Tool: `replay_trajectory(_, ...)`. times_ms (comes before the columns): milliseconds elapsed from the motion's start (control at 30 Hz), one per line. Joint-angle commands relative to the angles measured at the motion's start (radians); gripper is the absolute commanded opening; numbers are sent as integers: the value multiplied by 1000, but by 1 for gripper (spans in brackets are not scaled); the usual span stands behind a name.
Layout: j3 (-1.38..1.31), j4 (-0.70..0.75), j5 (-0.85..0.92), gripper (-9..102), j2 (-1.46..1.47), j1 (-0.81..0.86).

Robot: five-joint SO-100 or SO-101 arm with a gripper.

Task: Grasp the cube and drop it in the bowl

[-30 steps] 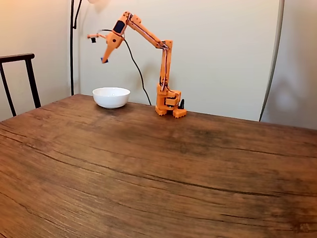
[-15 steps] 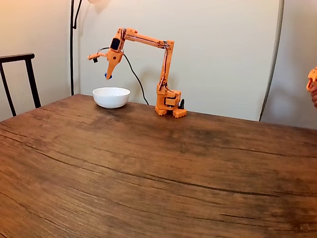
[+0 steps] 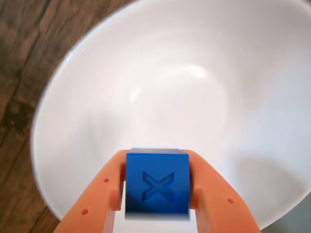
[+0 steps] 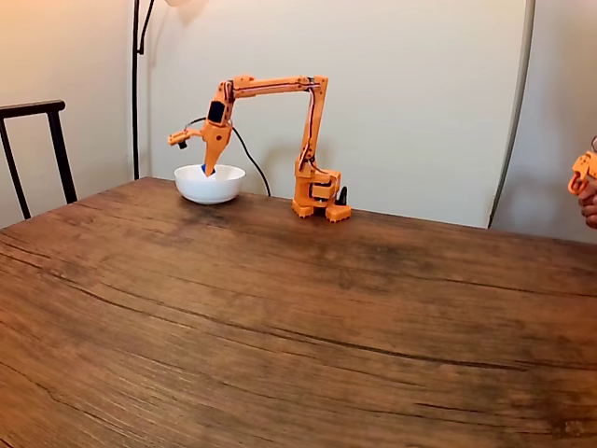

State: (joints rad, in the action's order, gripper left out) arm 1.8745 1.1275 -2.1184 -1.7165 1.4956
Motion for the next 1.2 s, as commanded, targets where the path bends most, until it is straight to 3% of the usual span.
replay_trajectory(0, 2, -12, -38, 14, -51, 26)
replay_trajectory(100, 2, -12, -63, 16, -51, 29)
replay_trajectory(233, -11, -6, -60, 32, -51, 29)
replay_trajectory(333, -41, 5, -49, 35, -86, 0)
replay_trajectory(533, -51, 91, 48, 24, -336, -97)
replay_trajectory(700, -49, 242, 150, 13, -563, -258)
replay_trajectory(900, -44, 353, 339, 8, -776, -502)
replay_trajectory(1167, 21, 387, 353, 3, -871, -687)
